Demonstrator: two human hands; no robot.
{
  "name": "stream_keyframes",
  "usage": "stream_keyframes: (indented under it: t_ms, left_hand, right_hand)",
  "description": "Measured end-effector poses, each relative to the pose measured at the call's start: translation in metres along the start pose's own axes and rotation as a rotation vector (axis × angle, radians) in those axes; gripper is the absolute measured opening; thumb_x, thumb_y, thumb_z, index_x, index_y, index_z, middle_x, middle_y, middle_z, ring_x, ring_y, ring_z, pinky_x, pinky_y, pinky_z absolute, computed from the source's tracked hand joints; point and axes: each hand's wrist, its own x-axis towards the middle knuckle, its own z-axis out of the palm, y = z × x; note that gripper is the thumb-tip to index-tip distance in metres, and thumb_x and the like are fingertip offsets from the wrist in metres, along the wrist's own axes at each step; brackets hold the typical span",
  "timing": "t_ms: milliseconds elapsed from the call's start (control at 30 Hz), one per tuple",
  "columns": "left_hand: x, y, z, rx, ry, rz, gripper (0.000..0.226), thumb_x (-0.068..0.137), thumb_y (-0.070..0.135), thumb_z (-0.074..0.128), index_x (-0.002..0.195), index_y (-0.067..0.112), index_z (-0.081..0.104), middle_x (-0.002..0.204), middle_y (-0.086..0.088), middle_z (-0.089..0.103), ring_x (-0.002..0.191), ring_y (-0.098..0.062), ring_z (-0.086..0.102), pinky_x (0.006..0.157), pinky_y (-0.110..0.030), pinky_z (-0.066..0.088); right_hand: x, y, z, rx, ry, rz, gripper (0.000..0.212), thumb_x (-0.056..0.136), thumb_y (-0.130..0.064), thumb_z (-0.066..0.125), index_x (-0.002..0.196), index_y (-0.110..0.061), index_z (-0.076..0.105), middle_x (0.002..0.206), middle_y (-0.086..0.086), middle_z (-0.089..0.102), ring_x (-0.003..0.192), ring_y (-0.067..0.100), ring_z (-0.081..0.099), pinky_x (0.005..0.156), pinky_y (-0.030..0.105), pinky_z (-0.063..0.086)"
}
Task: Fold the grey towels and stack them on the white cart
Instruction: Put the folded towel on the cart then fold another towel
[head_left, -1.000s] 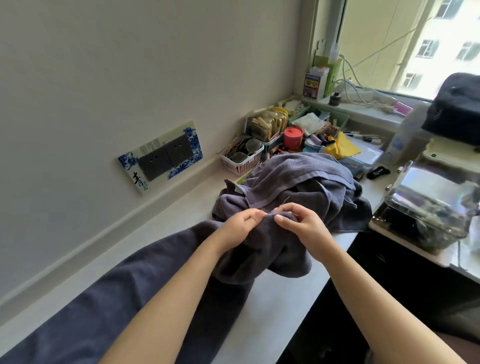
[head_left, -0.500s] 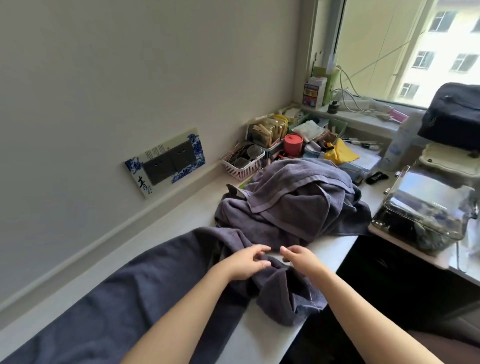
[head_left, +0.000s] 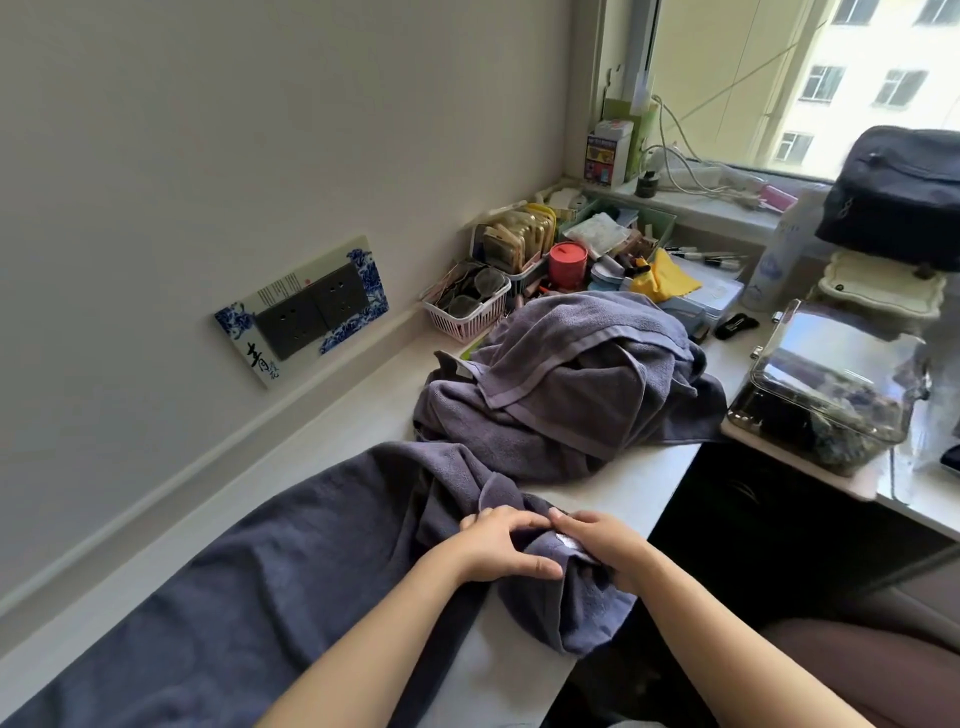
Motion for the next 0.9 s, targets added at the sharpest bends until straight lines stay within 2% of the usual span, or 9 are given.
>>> stream_keyframes:
  t_ms: [67, 200, 267, 333, 467, 600, 733, 833, 900]
  left_hand:
    - [0.002, 0.0, 0.002, -0.053, 0.043, -0.002, 0.061, 0.076, 0.056, 0.068, 0.132, 0.041, 0.049, 0.138, 0.008, 0.047, 0.134, -0.016, 0.031, 0.112, -0.035, 0.018]
    - [0.006, 0.001, 0.007, -0.318, 0.232, -0.063, 0.026, 0.068, 0.057, 0.072, 0.088, 0.044, 0.066, 0.103, 0.014, 0.067, 0.111, -0.008, 0.052, 0.103, -0.03, 0.034]
    - [0.007, 0.0, 0.003, -0.579, 0.304, -0.098, 0.024, 0.068, 0.051, 0.076, 0.075, 0.03, 0.066, 0.075, 0.01, 0.066, 0.083, -0.007, 0.059, 0.083, -0.024, 0.048]
    - [0.005, 0.003, -0.008, -0.743, 0.387, -0.103, 0.019, 0.079, 0.03, 0.075, 0.074, 0.016, 0.062, 0.066, 0.005, 0.059, 0.066, -0.009, 0.053, 0.061, -0.016, 0.044]
    - [0.005, 0.006, -0.033, -1.006, 0.613, -0.154, 0.021, 0.087, 0.027, 0.067, 0.081, 0.009, 0.058, 0.074, -0.001, 0.059, 0.072, -0.012, 0.052, 0.07, -0.022, 0.044]
    - [0.001, 0.004, -0.055, -1.017, 0.763, -0.187, 0.026, 0.087, 0.034, 0.064, 0.076, 0.013, 0.055, 0.071, 0.0, 0.057, 0.075, -0.018, 0.052, 0.07, -0.036, 0.044]
    - [-0.021, 0.01, -0.086, -0.777, 0.63, 0.017, 0.007, 0.094, 0.024, 0.056, 0.097, 0.017, 0.057, 0.09, 0.0, 0.062, 0.091, -0.016, 0.057, 0.077, -0.022, 0.046]
    - [-0.031, 0.015, -0.117, -0.546, 0.447, 0.235, 0.053, 0.095, 0.022, 0.054, 0.142, 0.032, 0.032, 0.135, 0.002, 0.044, 0.122, -0.01, 0.046, 0.1, -0.022, 0.041]
    - [-0.033, 0.027, -0.138, -0.416, 0.347, 0.344, 0.067, 0.092, 0.025, 0.059, 0.141, 0.048, 0.02, 0.151, 0.007, 0.02, 0.136, -0.006, 0.029, 0.11, -0.03, 0.033]
  right_hand:
    - [-0.006, -0.009, 0.002, 0.101, -0.036, 0.026, 0.047, 0.075, -0.055, 0.067, 0.093, -0.012, 0.071, 0.074, 0.003, 0.071, 0.065, 0.013, 0.066, 0.061, 0.029, 0.055]
    - [-0.007, -0.022, 0.007, 0.51, -0.157, 0.064, 0.045, 0.085, -0.038, 0.059, 0.103, 0.003, 0.066, 0.088, 0.019, 0.069, 0.07, 0.024, 0.068, 0.066, 0.03, 0.056]
    - [-0.011, -0.03, 0.006, 0.656, -0.191, 0.054, 0.045, 0.094, -0.04, 0.047, 0.101, 0.001, 0.066, 0.09, 0.021, 0.068, 0.071, 0.026, 0.069, 0.064, 0.031, 0.057]
    - [-0.009, -0.036, 0.004, 0.708, -0.156, 0.002, 0.05, 0.094, -0.048, 0.044, 0.107, -0.004, 0.065, 0.098, 0.019, 0.067, 0.079, 0.028, 0.066, 0.071, 0.035, 0.056]
    - [-0.015, -0.049, 0.007, 0.521, -0.091, -0.131, 0.048, 0.09, -0.054, 0.047, 0.109, -0.013, 0.063, 0.093, 0.01, 0.07, 0.084, 0.023, 0.065, 0.075, 0.033, 0.052]
    - [-0.028, -0.059, 0.003, -0.041, 0.037, -0.436, 0.021, 0.092, -0.028, 0.058, 0.076, -0.017, 0.066, 0.071, -0.004, 0.062, 0.07, 0.008, 0.054, 0.069, 0.03, 0.042]
    - [-0.041, -0.094, -0.01, -0.182, 0.155, -0.665, 0.02, 0.093, -0.019, 0.056, 0.075, -0.018, 0.063, 0.066, -0.006, 0.053, 0.066, 0.004, 0.045, 0.065, 0.024, 0.038]
    - [-0.061, -0.134, -0.019, -0.372, 0.217, -0.857, 0.013, 0.092, -0.022, 0.058, 0.095, -0.016, 0.069, 0.081, -0.01, 0.063, 0.077, 0.0, 0.054, 0.073, 0.011, 0.039]
    - [-0.076, -0.161, -0.024, -0.483, 0.208, -0.936, 0.015, 0.092, -0.022, 0.058, 0.098, -0.014, 0.069, 0.085, -0.009, 0.065, 0.078, 0.0, 0.055, 0.074, 0.008, 0.039]
